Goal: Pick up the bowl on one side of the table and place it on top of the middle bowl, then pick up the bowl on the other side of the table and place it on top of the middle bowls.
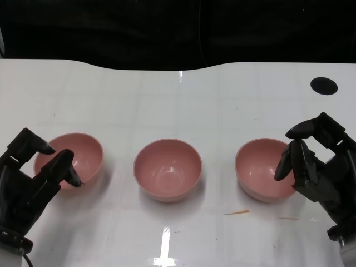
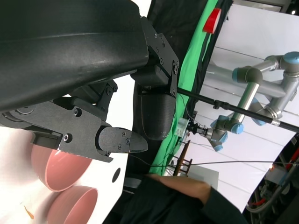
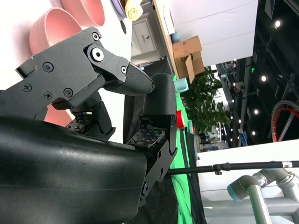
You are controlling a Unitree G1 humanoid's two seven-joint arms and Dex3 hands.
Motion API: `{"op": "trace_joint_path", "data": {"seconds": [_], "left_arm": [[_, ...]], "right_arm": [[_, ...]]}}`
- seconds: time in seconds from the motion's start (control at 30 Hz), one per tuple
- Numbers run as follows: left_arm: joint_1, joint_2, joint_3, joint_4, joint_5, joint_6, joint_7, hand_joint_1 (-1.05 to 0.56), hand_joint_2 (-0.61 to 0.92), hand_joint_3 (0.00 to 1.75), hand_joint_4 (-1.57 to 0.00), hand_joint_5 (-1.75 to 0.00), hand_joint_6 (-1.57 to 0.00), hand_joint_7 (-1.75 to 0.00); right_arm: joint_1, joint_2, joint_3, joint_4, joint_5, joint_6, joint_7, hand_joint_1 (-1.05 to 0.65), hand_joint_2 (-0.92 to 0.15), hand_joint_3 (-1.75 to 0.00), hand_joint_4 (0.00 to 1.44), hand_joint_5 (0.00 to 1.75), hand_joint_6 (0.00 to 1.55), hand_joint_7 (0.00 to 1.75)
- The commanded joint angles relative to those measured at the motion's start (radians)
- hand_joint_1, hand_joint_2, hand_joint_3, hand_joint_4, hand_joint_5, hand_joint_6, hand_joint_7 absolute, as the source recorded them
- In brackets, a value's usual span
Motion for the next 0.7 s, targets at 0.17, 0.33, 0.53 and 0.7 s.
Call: {"op": "trace_joint_path", "data": {"seconds": [0.17, 0.33, 0.53, 0.7], "left_arm": [[-0.020, 0.025, 0.012, 0.049, 0.007, -0.041, -0.032, -0.19, 0.92, 0.20, -0.81, -1.75, -0.51, -1.75], [-0.022, 0.026, 0.013, 0.058, 0.007, -0.048, -0.035, -0.20, 0.92, 0.20, -0.80, -1.75, -0.50, -1.75], [-0.033, 0.030, 0.016, 0.086, 0.006, -0.059, -0.041, -0.19, 0.92, 0.20, -0.80, -1.75, -0.50, -1.75], [-0.039, 0.031, 0.016, 0.103, 0.006, -0.067, -0.046, -0.20, 0.92, 0.20, -0.79, -1.75, -0.49, -1.75]], "right_arm": [[-0.002, -0.008, -0.011, 0.017, -0.003, -0.019, -0.002, -0.10, -0.58, -1.04, 0.84, 1.73, 0.75, 1.47], [-0.002, -0.009, -0.010, 0.021, -0.003, -0.024, -0.002, -0.10, -0.58, -1.03, 0.84, 1.73, 0.76, 1.46], [-0.004, -0.010, -0.006, 0.017, -0.011, -0.007, -0.015, -0.10, -0.59, -1.03, 0.84, 1.73, 0.76, 1.47], [-0.012, -0.012, -0.010, 0.034, -0.008, -0.023, -0.005, -0.08, -0.59, -1.04, 0.85, 1.74, 0.76, 1.47]]}}
